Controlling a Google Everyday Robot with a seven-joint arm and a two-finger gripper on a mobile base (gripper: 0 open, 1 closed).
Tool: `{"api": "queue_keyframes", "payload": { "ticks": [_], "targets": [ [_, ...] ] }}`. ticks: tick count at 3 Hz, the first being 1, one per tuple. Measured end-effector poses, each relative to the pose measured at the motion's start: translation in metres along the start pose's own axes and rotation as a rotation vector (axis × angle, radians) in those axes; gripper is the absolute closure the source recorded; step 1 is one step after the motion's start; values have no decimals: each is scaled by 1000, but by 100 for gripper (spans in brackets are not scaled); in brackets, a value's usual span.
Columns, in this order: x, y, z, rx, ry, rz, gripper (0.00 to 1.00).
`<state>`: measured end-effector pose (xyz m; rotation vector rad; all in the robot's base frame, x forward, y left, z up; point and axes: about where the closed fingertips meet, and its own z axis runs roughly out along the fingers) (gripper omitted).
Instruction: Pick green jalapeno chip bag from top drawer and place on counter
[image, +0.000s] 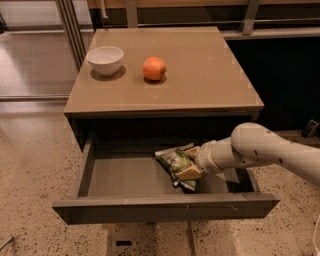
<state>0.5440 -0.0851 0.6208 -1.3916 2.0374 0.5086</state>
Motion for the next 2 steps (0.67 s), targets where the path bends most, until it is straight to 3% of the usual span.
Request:
{"api": "queue_keyframes", "payload": {
  "ticks": [1,2],
  "targets": [
    [0,0,0,0,0,0,95],
    [0,0,0,0,0,0,100]
  ]
}}
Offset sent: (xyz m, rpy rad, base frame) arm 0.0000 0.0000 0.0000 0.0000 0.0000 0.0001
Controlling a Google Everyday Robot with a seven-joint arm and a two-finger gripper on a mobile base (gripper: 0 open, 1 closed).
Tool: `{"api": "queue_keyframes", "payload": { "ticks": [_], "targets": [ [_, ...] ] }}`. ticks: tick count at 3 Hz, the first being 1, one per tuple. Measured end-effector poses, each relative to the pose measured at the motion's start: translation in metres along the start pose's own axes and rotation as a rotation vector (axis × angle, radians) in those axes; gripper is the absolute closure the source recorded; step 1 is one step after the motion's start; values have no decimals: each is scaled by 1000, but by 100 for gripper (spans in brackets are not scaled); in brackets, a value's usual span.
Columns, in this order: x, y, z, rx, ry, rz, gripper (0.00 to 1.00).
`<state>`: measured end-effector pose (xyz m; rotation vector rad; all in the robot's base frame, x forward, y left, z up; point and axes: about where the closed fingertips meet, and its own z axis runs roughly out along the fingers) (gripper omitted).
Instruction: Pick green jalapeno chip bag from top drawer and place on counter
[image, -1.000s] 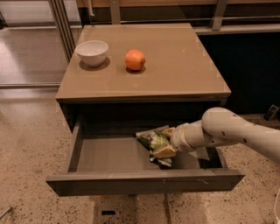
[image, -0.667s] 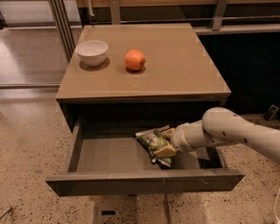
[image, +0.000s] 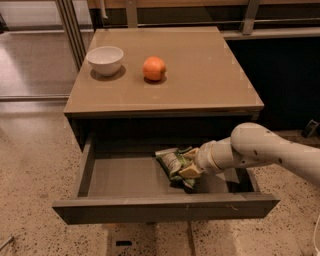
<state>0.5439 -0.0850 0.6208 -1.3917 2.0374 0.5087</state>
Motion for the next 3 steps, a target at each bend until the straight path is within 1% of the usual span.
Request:
{"api": "queue_keyframes", "payload": {
  "ticks": [1,2,3],
  "targets": [
    [-7,2,-1,-9,1,-4,100],
    [-35,4,-14,-25,0,-10,100],
    [-87,6,-45,-28,23,-20,100]
  ]
}}
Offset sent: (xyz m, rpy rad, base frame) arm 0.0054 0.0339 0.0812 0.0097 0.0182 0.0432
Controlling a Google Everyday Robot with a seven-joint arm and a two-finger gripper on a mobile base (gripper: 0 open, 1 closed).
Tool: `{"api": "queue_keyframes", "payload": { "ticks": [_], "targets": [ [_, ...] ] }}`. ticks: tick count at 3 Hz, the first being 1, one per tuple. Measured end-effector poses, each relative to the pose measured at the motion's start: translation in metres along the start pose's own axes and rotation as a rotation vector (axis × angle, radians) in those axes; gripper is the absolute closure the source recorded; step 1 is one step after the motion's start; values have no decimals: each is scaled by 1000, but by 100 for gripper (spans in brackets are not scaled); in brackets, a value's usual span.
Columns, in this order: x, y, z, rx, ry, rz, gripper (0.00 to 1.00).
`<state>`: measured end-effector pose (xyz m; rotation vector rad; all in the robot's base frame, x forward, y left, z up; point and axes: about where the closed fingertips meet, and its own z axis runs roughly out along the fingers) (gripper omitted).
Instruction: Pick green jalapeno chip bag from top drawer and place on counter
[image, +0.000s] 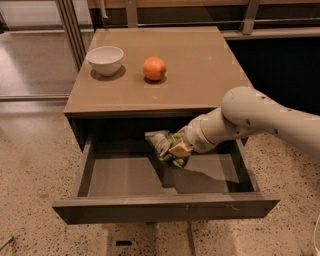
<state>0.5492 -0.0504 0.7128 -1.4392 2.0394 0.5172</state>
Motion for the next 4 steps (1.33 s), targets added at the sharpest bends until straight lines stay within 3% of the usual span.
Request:
{"api": "queue_keyframes", "payload": {
  "ticks": [1,3,4],
  "targets": [
    [-56,5,-43,22,32,0,100],
    [-60,2,-48,10,-2,4,100],
    [-65,-8,-68,-31,-76,16,100]
  ]
}}
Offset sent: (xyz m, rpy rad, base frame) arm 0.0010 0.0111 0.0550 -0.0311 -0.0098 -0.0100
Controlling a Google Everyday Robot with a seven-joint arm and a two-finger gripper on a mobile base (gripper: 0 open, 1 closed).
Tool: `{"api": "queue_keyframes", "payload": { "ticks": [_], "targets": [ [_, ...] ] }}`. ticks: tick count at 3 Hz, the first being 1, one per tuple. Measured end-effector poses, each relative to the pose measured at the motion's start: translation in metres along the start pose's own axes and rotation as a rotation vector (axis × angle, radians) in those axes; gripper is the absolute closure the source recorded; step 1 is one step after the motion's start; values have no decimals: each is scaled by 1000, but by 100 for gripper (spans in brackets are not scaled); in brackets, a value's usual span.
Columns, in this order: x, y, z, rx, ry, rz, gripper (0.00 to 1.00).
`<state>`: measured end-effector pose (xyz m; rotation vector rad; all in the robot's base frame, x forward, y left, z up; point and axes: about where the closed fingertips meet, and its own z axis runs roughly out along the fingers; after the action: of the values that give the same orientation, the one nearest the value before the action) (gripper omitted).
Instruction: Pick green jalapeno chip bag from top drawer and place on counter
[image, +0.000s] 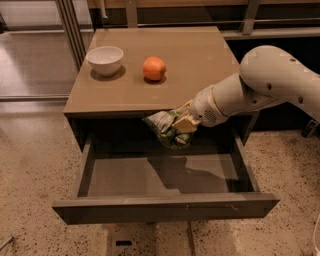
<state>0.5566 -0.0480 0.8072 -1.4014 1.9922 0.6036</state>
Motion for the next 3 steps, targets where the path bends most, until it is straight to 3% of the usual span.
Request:
{"api": "queue_keyframes", "payload": {
  "ticks": [1,2,3],
  "targets": [
    [-14,-18,-35,-38,-50,9,100],
    [-33,-45,-79,-21,-80,3,100],
    [-50,-53,-97,12,-102,-24,100]
  ]
}}
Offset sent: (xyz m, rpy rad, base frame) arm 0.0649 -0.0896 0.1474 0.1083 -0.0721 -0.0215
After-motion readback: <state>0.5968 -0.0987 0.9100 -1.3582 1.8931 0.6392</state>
